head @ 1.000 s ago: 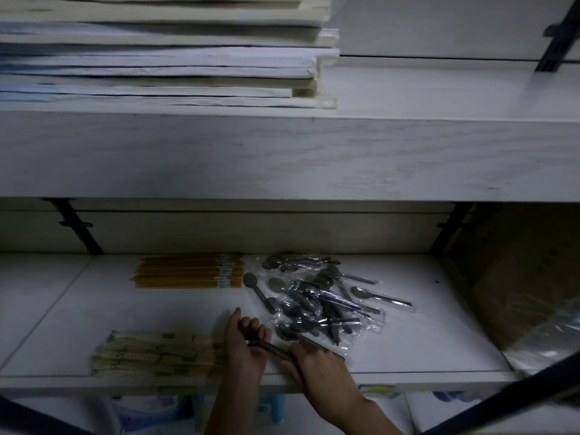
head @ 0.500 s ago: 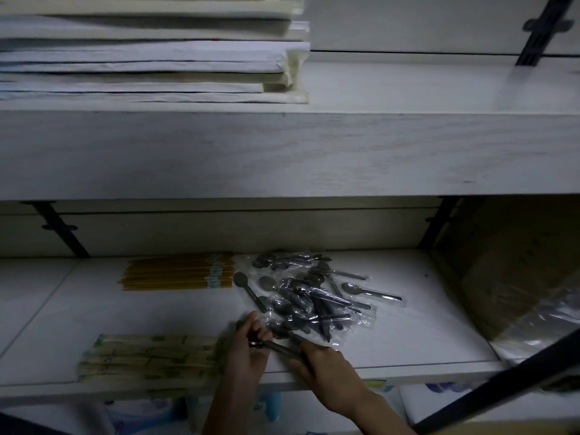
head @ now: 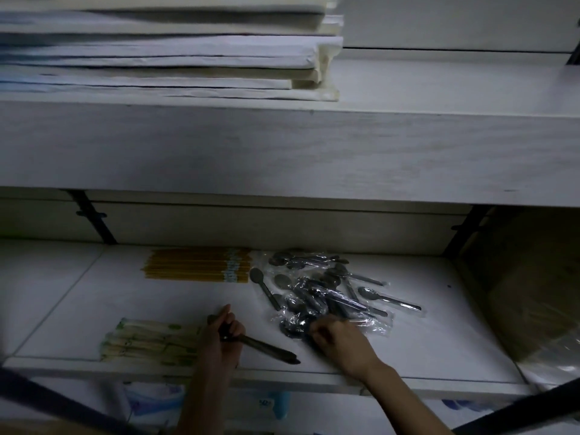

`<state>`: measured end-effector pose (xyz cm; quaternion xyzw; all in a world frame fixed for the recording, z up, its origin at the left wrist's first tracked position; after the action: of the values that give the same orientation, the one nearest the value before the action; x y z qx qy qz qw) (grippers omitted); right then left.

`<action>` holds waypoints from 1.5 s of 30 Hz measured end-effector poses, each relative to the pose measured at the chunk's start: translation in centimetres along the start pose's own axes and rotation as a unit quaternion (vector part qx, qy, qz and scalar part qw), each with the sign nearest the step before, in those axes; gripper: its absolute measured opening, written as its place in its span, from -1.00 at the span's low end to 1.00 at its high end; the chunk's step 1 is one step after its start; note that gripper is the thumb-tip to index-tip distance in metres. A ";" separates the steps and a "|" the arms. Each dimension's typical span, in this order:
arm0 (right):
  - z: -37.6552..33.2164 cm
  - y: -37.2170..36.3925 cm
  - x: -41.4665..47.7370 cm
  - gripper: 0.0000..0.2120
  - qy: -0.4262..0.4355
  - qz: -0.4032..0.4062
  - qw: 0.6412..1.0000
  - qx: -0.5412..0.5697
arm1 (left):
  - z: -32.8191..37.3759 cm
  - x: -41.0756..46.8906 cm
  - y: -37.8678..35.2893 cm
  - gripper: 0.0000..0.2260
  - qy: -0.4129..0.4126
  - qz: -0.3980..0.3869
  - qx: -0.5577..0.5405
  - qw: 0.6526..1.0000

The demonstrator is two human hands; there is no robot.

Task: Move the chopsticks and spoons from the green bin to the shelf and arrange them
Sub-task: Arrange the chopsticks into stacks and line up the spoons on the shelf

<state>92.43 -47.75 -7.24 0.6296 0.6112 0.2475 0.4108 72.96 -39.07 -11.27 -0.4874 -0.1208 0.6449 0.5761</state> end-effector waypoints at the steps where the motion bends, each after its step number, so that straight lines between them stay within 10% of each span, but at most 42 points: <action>1: 0.3 -0.1 0.4 -0.78 -0.003 0.002 1.000 -0.023 | 0.4 0.2 0.3 -0.81 -0.003 0.002 -0.002 1.000; 5: 0.8 0.1 1.8 -0.73 -0.045 0.040 0.993 -0.104 | 1.1 0.4 0.8 -0.85 0.004 0.015 -0.006 1.000; 9: 0.4 0.8 3.4 -0.72 -0.061 0.041 0.984 -0.165 | 2.0 0.1 0.5 -0.44 -0.010 -0.021 -0.025 0.999; 13: 1.2 1.5 4.4 -0.70 -0.039 0.031 0.992 -0.115 | 1.8 -0.4 0.4 -0.82 -0.009 0.009 0.017 1.000; 20: 2.9 2.3 2.5 -0.82 -0.050 0.122 0.988 -0.081 | 1.2 -0.3 0.1 -0.80 0.007 0.002 -0.007 1.000; 32: 6.5 2.6 2.2 -0.77 -0.190 0.129 0.959 0.166 | 0.1 -0.4 -1.4 -0.83 0.030 0.006 0.016 0.999; 45: 4.6 3.9 1.1 -0.79 -0.212 0.031 0.850 0.480 | -0.8 -0.9 -2.6 -0.77 0.050 0.001 0.037 0.998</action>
<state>98.56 -47.32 -6.73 0.8044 0.5317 -0.2040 0.1689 75.06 -39.41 -9.36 -0.4978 -0.0676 0.6243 0.5983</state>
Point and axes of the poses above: each hand's wrist, its own x-axis towards the middle knuckle, its own y-axis out of the back of the hand, z = x × y, the point moved 4 cm from there along x, towards the middle knuckle, and after that the axes turned 2 degrees about -y, right-handed, at the moved point
